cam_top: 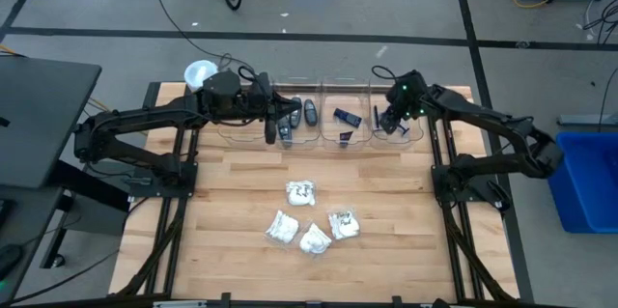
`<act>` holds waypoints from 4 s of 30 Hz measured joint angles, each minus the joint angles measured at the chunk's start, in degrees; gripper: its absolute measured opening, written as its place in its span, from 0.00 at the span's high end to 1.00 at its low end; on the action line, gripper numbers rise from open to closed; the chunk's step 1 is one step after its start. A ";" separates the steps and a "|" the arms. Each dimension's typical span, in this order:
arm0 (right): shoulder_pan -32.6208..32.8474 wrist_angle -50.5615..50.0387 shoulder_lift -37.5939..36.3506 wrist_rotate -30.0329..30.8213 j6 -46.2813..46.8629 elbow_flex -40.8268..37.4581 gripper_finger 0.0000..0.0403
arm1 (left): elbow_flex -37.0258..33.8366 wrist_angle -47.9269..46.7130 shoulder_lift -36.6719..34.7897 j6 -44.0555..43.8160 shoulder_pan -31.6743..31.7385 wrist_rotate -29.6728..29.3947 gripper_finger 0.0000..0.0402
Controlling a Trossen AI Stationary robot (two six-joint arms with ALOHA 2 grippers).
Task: Pick & Place Travel size toiletries
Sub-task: Put the white cotton pack into the left transparent bin
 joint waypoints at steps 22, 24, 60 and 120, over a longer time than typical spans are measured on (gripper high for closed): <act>11.71 -0.07 -9.96 -3.20 2.19 1.45 0.91 | 0.00 -0.41 0.02 0.44 -1.24 1.56 0.99; 13.88 -0.07 -10.66 -3.20 2.21 1.45 0.92 | 0.00 -0.52 0.02 0.43 -2.03 1.63 0.99; 41.09 9.05 -11.45 -3.11 9.73 1.45 0.96 | 0.00 -14.09 0.02 -2.26 -18.75 9.82 0.96; 49.48 10.27 -11.45 0.42 16.57 1.45 0.98 | -32.83 -0.62 0.40 -8.15 -23.08 -3.52 0.96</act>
